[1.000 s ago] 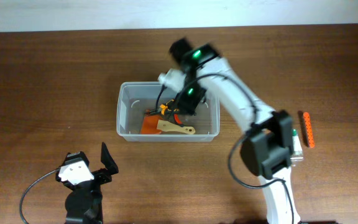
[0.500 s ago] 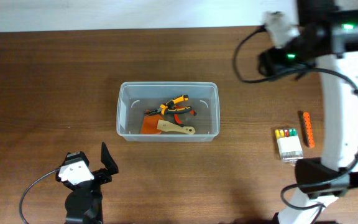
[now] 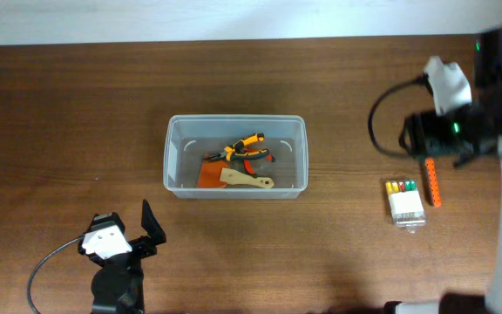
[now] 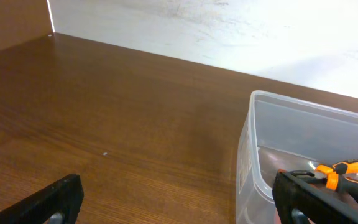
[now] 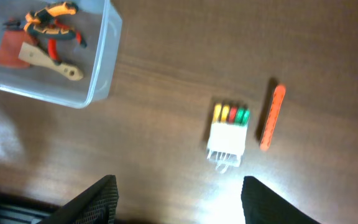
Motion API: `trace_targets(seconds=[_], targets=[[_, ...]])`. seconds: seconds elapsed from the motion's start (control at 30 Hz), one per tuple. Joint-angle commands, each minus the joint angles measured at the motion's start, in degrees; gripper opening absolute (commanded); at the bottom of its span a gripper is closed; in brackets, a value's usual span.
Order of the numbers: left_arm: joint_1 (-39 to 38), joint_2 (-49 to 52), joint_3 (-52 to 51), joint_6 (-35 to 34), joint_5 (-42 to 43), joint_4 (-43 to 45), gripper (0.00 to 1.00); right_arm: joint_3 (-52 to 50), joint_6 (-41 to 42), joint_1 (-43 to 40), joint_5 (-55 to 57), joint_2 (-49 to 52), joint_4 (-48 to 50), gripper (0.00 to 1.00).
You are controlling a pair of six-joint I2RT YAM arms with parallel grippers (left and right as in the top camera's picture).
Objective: Pack container
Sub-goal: 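Move the right gripper down over the colored marker pack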
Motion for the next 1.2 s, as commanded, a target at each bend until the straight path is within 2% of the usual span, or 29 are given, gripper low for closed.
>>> trace_targets(seconds=[0.0, 0.1, 0.27, 0.33, 0.5, 0.73, 0.97, 1.07, 1.17], targets=[[-0.17, -0.26, -0.17, 0.5, -0.22, -0.11, 0.99, -7.02, 2.01, -0.57, 0.28, -5.14, -0.33, 0.64], [-0.17, -0.26, -0.17, 0.5, -0.22, -0.11, 0.99, -14.29, 3.58, -0.57, 1.68, -8.5, -0.04, 0.64], [-0.17, -0.26, -0.17, 0.5, -0.22, -0.11, 0.99, -22.4, 12.41, -0.57, 14.19, -9.49, 2.71, 0.65], [-0.17, -0.26, -0.17, 0.5, -0.22, -0.11, 0.99, -26.36, 12.2, -0.59, 15.54, -8.81, 7.37, 0.73], [-0.17, -0.26, -0.17, 0.5, -0.22, -0.11, 0.99, -33.62, 12.17, -0.57, 19.5, -6.1, 14.6, 0.86], [-0.17, -0.26, -0.17, 0.5, -0.22, -0.11, 0.99, -42.23, 10.75, -0.59, 21.14, 3.21, 23.43, 0.91], [-0.17, -0.26, -0.17, 0.5, -0.22, -0.11, 0.99, -42.82, 10.73, -0.59, 21.16, 11.23, 28.2, 0.95], [-0.17, -0.26, -0.17, 0.5, -0.22, -0.11, 0.99, -42.82, 10.71, -0.92, 21.11, 13.88, 31.02, 1.0], [-0.17, -0.26, -0.17, 0.5, -0.22, -0.11, 0.99, -42.82, 10.49, -2.34, 20.85, 15.56, 32.79, 0.99]])
